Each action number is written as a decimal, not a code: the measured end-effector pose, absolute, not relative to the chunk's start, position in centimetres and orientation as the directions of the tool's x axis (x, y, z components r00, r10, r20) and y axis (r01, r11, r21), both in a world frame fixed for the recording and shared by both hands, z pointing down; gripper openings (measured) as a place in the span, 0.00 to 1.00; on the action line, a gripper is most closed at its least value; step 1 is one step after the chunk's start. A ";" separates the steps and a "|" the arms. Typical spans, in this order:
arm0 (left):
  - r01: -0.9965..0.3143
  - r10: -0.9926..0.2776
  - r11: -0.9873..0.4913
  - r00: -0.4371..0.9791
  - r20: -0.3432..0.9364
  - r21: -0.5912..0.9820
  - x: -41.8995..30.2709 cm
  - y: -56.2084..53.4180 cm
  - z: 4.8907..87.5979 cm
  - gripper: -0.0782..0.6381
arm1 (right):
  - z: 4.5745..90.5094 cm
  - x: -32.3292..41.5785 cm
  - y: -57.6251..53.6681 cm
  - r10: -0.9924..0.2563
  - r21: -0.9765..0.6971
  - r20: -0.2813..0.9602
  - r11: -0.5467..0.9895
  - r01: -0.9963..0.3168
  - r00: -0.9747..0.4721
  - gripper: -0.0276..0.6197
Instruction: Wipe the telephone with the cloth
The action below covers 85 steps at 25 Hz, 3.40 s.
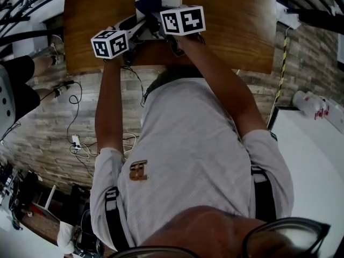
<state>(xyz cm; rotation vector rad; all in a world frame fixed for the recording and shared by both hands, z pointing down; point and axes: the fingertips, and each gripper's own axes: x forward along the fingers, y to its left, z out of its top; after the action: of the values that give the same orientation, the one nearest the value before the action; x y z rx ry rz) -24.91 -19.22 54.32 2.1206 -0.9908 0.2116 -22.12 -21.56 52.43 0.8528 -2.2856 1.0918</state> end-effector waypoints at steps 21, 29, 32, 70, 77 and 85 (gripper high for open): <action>-0.712 -0.587 -0.408 0.684 0.434 0.571 -24.7 -18.7 54.6 0.40 | 51.5 -12.6 -18.6 -0.465 -0.432 0.659 0.410 -0.804 -0.591 0.17; -0.706 -0.602 -0.409 0.685 0.411 0.578 -25.4 -18.8 53.8 0.41 | 48.9 -19.3 -15.1 -0.399 -0.595 0.547 0.434 -0.677 -0.736 0.17; -0.715 -0.603 -0.408 0.678 0.420 0.568 -25.9 -18.6 53.6 0.41 | 49.9 -20.9 -14.3 -0.377 -0.600 0.552 0.441 -0.668 -0.744 0.17; -0.723 -0.613 -0.394 0.667 0.424 0.567 -25.5 -17.7 53.3 0.40 | 54.6 -8.1 -14.9 -0.426 -0.433 0.685 0.415 -0.800 -0.592 0.17; -0.733 -0.679 -0.422 0.645 0.350 0.533 -25.1 -18.2 48.8 0.40 | 49.4 -9.4 -16.5 -0.462 -0.431 0.585 0.519 -0.738 -0.666 0.17; -0.746 -0.771 -0.470 0.607 0.193 0.471 -24.3 -18.8 40.7 0.36 | 42.2 -10.6 -18.4 -0.518 -0.420 0.424 0.615 -0.668 -0.743 0.17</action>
<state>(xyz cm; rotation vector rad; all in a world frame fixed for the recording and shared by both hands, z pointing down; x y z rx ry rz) -24.29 -18.85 40.73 2.3177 -1.1968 -0.0625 -10.56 -18.39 42.17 0.9677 -2.5804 0.8285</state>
